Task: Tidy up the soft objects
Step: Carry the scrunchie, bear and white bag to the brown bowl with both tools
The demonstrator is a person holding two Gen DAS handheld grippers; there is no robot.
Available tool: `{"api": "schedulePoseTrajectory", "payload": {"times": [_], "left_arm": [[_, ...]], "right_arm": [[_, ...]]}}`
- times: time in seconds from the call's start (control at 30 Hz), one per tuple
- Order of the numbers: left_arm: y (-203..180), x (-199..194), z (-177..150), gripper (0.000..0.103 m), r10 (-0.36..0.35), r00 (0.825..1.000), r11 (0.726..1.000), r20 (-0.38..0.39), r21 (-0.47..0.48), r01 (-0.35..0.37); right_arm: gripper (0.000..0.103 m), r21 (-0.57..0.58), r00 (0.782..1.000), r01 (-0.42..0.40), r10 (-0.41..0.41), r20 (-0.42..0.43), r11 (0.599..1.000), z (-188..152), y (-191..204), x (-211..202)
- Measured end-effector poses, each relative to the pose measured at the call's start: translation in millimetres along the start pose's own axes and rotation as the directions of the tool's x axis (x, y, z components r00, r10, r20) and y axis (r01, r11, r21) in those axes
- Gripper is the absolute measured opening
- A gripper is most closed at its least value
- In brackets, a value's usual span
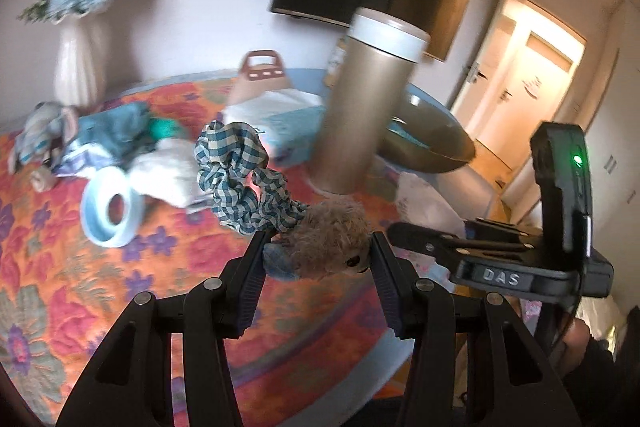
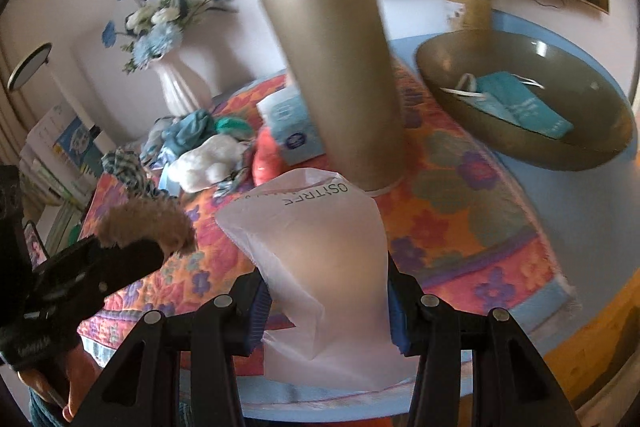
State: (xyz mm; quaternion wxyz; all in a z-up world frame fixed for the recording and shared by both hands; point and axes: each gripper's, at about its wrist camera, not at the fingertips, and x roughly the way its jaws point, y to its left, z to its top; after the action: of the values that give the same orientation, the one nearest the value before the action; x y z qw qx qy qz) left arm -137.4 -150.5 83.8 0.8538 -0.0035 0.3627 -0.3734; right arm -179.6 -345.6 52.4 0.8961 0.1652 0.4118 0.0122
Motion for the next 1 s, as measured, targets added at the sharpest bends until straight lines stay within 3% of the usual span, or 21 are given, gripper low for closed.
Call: {"api": "schedulePoseTrajectory", "payload": {"times": [0.13,0.43,0.6,0.83,1.0], "left_arm": [[-26,8,2,0.047,-0.036,0.999,0.998,-0.017,0.055,0.036],[-92,30,15,0.047,-0.088,0.995,0.974,-0.036,0.206,0.093],[-111,42,24,0.047,-0.137,0.989,0.963,-0.05,0.226,0.145],[-139,61,37,0.047,-0.204,0.977,0.94,-0.066,0.266,0.214],[-170,77,61,0.047,-0.21,0.977,0.925,-0.038,0.315,0.211]], "right_arm": [[0.047,0.03,0.999,-0.044,0.043,0.02,0.999,-1,-18,-9],[0.047,0.085,0.997,-0.012,0.005,0.079,0.996,6,-56,-35],[0.047,0.127,0.993,-0.006,-0.009,0.115,0.992,9,-81,-52],[0.047,0.19,0.981,0.039,-0.074,0.179,0.981,19,-117,-81],[0.047,0.233,0.963,0.085,-0.14,0.228,0.969,47,-149,-100]]}}
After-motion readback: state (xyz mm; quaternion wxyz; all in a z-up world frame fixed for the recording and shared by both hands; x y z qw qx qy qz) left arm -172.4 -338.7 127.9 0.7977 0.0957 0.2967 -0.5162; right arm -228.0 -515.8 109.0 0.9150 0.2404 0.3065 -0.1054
